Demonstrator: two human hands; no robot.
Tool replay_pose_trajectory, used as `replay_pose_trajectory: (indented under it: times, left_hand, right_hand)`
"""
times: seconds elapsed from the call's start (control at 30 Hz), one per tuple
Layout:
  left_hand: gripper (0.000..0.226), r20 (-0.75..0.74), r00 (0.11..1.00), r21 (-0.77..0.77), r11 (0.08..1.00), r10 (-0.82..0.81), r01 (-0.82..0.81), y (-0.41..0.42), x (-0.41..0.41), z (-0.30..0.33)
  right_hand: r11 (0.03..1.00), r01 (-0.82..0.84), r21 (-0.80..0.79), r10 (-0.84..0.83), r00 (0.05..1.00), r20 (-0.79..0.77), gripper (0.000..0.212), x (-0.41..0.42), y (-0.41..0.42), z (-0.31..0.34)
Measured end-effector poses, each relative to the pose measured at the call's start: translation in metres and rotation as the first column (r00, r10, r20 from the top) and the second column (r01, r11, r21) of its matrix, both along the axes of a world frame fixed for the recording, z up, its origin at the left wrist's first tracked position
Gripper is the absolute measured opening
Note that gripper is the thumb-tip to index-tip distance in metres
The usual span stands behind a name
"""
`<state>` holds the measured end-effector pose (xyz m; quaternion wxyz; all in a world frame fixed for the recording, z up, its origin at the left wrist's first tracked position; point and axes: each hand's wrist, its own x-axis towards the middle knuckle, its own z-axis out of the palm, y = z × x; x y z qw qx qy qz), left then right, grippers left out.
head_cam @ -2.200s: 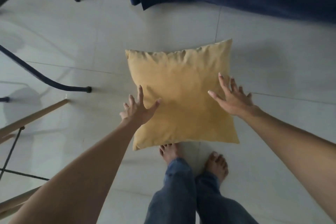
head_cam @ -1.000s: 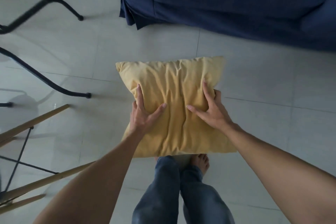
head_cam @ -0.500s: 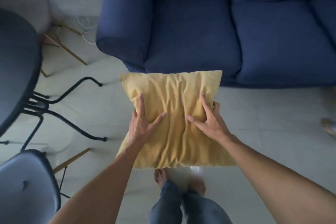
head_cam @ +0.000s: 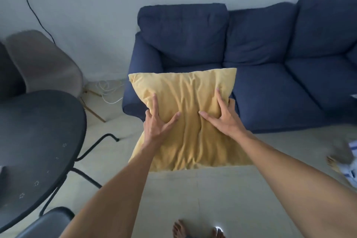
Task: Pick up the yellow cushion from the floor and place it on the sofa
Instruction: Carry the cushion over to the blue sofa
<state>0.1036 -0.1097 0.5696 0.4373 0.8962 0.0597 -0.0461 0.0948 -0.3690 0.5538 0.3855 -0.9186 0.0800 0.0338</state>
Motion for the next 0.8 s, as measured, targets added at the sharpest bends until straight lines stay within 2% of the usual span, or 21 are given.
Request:
replay_pose_trajectory:
  times: [0.37,0.8]
  left_hand:
    - [0.112,0.239,0.966,-0.055,0.991,-0.104,0.12,-0.003,0.086,0.133]
    - [0.11,0.354,0.934,-0.05,0.996,-0.051,0.074,-0.06,0.246,0.168]
  right_hand:
    - [0.999,0.04,0.011,-0.041,0.985,0.169,0.117,0.079,-0.003,0.126]
    - [0.999,0.05,-0.005,-0.047,0.964,0.261,0.117,0.233,-0.055,0.175]
